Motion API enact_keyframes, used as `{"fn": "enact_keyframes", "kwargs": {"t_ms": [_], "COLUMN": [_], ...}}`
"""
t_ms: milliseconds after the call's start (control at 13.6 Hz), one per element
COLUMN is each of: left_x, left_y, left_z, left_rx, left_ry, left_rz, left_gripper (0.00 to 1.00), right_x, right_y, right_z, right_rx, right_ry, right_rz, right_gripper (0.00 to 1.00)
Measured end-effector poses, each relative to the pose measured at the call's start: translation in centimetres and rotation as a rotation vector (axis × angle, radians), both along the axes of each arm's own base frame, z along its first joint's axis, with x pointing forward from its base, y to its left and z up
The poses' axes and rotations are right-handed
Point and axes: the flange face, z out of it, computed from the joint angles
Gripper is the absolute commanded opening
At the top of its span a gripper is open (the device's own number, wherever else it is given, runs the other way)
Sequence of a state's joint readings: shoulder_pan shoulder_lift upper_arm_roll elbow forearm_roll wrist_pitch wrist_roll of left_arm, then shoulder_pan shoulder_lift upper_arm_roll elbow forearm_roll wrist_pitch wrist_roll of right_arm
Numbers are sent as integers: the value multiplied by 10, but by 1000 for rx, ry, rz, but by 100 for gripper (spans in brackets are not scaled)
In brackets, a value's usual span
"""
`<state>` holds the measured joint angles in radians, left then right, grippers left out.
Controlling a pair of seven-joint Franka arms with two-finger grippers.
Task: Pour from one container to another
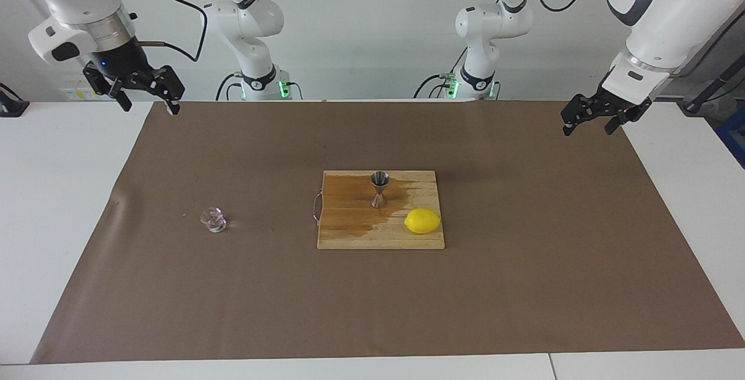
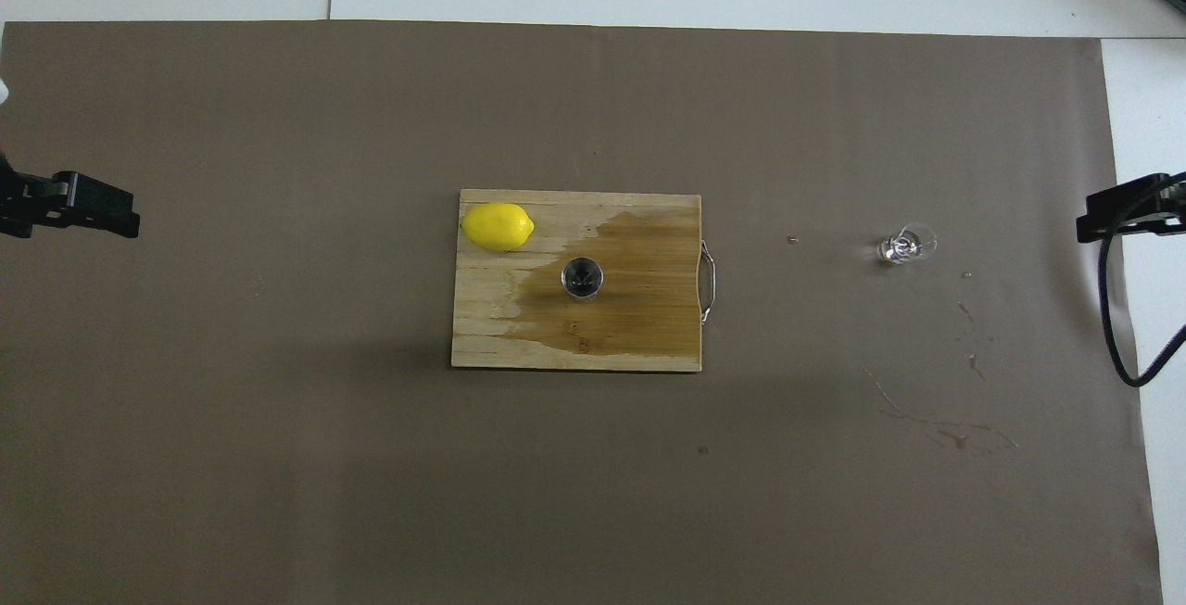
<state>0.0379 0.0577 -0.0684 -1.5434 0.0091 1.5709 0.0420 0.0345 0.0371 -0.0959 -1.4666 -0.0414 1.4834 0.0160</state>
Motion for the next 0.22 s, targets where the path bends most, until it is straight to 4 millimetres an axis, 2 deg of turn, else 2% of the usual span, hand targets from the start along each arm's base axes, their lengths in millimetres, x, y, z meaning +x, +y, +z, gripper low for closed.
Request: {"fn": "enact_keyframes", "kwargs": {"t_ms": [220], "left_x": [-2], "left_y": [-31], "left_z": [1], "left_rx": [-1], "left_ry": [-1], "left_rz": [-51], "left_gripper": [100], "right_x": [2], "right_y": [1], "right_z": [0], "right_rx": [-1], "right_ry": [-10], "right_rz": [2], "right_gripper": [100]}}
